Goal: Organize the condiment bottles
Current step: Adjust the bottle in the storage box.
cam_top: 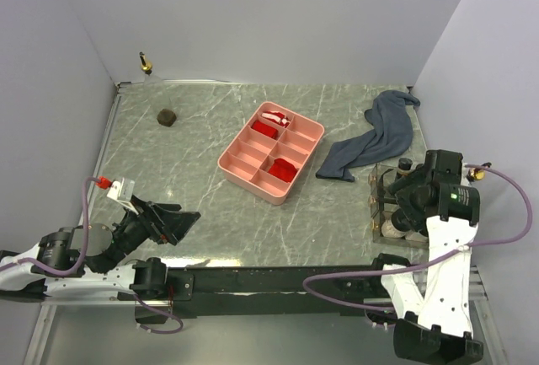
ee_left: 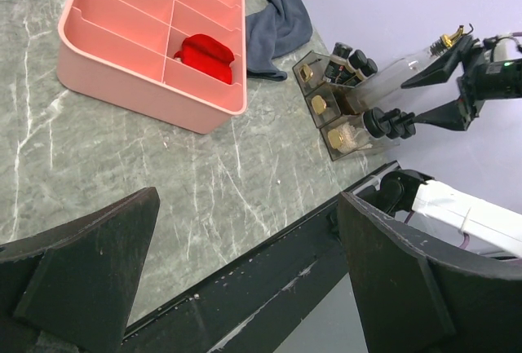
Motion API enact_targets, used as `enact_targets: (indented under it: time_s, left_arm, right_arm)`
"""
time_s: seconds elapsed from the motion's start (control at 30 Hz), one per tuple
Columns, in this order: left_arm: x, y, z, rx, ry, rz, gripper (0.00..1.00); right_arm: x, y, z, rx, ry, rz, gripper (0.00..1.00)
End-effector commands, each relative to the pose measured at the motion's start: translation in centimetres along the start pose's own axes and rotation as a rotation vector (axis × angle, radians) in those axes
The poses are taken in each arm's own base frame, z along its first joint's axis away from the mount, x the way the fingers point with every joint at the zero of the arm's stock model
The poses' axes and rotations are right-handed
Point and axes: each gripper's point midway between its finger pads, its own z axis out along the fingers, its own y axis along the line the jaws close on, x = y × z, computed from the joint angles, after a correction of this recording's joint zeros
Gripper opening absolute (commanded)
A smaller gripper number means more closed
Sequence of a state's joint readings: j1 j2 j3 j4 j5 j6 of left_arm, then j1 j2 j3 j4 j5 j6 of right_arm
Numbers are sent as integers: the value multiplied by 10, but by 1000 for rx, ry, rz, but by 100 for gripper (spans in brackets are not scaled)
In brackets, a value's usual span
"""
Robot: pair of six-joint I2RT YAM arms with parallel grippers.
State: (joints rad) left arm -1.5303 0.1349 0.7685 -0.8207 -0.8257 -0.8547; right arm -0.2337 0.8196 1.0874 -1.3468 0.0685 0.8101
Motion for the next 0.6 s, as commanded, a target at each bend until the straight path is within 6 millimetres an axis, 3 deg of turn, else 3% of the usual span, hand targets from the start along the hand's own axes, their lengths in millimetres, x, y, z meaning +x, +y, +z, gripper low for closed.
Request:
enact_targets:
  time_s: [0.0, 0.13, 0.2, 0.37, 0.4, 0.47, 0.53, 0.57]
  left_arm:
    - [0, -3, 2, 2, 1, 2, 97]
    - [-2, -3, 1, 5, -10, -8, 97]
    - [-3, -1, 1, -2, -15, -8, 97]
    - [-3, 3, 1, -22, -20, -10, 97]
    - [-3, 3, 1, -24, -20, -10, 97]
    - [-3, 5, 2, -35, -23, -8, 97]
    - [-3, 6, 3, -45, -25, -10, 97]
    - [-3, 6, 2, -45, -22, -11, 97]
  right_arm:
    - [-4, 27, -35, -191, -20, -85, 79]
    - [-20, 58, -48, -347, -89, -161, 76]
    - [-26, 70, -42, -386, -110, -177, 74]
    - [-57, 108, -6, -369, -197, -218, 64]
    - [-47, 122, -4, -381, -187, -273, 63]
    - [-56, 144, 9, -318, -241, -329, 62]
    - [-48, 172, 21, -265, -234, -427, 62]
    - [-53, 176, 28, -210, -267, -474, 62]
